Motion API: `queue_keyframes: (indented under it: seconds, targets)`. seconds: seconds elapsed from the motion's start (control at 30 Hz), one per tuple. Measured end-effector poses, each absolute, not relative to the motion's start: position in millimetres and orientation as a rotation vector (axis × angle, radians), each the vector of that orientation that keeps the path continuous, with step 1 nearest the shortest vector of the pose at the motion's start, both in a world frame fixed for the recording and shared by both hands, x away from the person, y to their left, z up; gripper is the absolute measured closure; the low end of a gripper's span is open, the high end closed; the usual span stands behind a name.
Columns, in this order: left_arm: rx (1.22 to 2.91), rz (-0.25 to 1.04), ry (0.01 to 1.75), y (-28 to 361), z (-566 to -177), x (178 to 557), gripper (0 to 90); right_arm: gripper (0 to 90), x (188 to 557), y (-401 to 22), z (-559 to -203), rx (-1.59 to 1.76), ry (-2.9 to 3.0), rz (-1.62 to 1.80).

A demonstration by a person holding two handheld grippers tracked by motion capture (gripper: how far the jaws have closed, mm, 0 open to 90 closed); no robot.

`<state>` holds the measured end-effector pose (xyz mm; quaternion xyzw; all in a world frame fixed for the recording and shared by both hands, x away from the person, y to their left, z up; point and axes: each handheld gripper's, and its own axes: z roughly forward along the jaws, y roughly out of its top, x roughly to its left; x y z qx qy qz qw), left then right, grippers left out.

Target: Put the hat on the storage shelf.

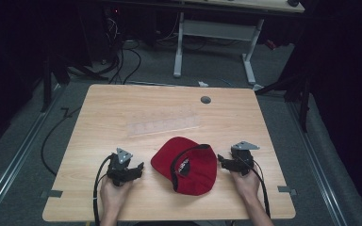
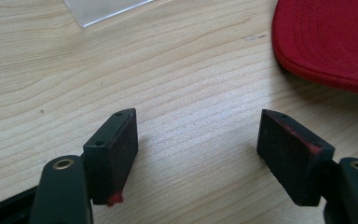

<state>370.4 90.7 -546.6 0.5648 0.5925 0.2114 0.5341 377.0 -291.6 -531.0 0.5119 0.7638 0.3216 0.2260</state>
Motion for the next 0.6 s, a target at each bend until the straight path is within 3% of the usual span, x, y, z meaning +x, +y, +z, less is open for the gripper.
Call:
queue_keyframes:
  seconds: [0.4,0.43,0.6]
  targets:
    - [1.347,0.503,1.412,90.6,-546.6,370.3,28.1,34.1,377.2,-292.3,-530.8,1.409,2.111,0.893]
    - [1.343,0.502,1.414,90.3,-546.6,370.3,28.1,39.1,377.2,-293.5,-530.7,1.408,2.106,0.9]
    - [1.35,0.498,1.412,90.3,-546.6,370.0,26.8,42.8,377.3,-297.7,-527.5,1.415,2.124,0.916]
